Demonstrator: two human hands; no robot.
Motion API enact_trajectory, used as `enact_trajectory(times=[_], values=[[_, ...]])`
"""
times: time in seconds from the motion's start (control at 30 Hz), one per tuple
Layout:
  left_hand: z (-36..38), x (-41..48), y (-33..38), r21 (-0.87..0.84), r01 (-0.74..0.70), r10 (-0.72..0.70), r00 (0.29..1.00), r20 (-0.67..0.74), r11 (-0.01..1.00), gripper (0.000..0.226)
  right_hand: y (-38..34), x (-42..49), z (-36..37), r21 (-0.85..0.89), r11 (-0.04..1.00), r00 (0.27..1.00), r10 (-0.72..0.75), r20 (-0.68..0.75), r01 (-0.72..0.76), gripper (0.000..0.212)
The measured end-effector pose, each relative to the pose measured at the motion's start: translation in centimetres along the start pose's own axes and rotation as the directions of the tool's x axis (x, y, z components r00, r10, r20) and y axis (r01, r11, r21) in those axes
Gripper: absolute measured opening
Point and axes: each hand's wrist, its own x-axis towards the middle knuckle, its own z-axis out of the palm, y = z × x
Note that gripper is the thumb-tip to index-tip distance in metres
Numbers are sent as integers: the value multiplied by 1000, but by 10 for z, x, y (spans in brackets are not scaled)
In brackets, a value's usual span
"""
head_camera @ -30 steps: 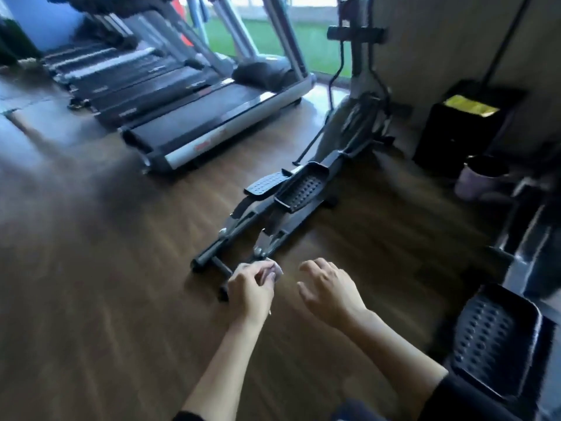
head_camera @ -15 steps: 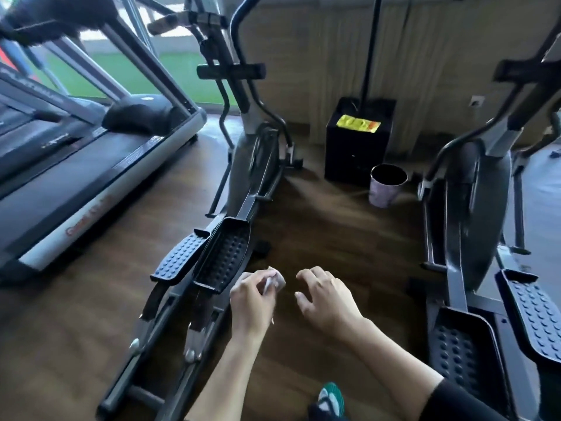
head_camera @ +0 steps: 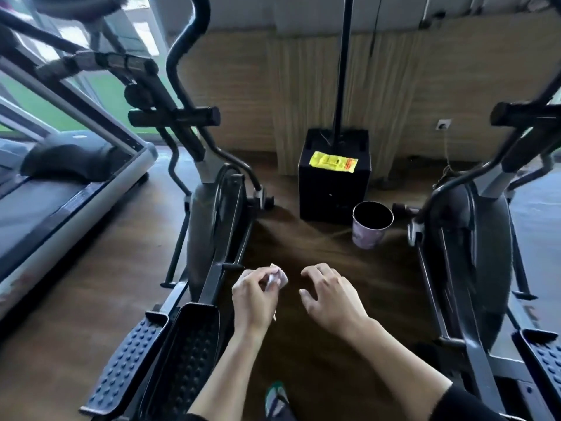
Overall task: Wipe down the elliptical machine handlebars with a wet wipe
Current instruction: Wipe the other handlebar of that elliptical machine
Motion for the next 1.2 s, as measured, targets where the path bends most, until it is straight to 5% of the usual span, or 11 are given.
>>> enact_trajectory(times=[0.13, 0.33, 0.5, 0.73, 0.87, 1.2], values=[[25, 96, 6, 27, -71, 69, 995, 75, 997, 14, 15, 89, -16, 6, 998, 998, 63, -14, -63, 39], [87, 226, 8, 18, -126, 122, 980, 155, 992, 43, 63, 214, -40, 33, 991, 990, 130, -55, -128, 41], [151, 308, 23, 13, -45, 44, 997, 67, 999, 22, 118, 312, -56, 7, 996, 996, 88, -19, -88, 43], [213, 408, 40, 18, 146, -143, 984, -107, 989, 32, 173, 453, -99, -53, 992, 988, -112, 105, 118, 43], [223, 454, 35, -8, 298, -294, 936, -192, 954, 7, 169, 529, -101, -26, 966, 956, -251, 153, 257, 43], [210, 578, 1, 39, 407, -343, 813, -471, 913, 12, 117, 682, -75, 88, 839, 810, -542, 223, 537, 43]])
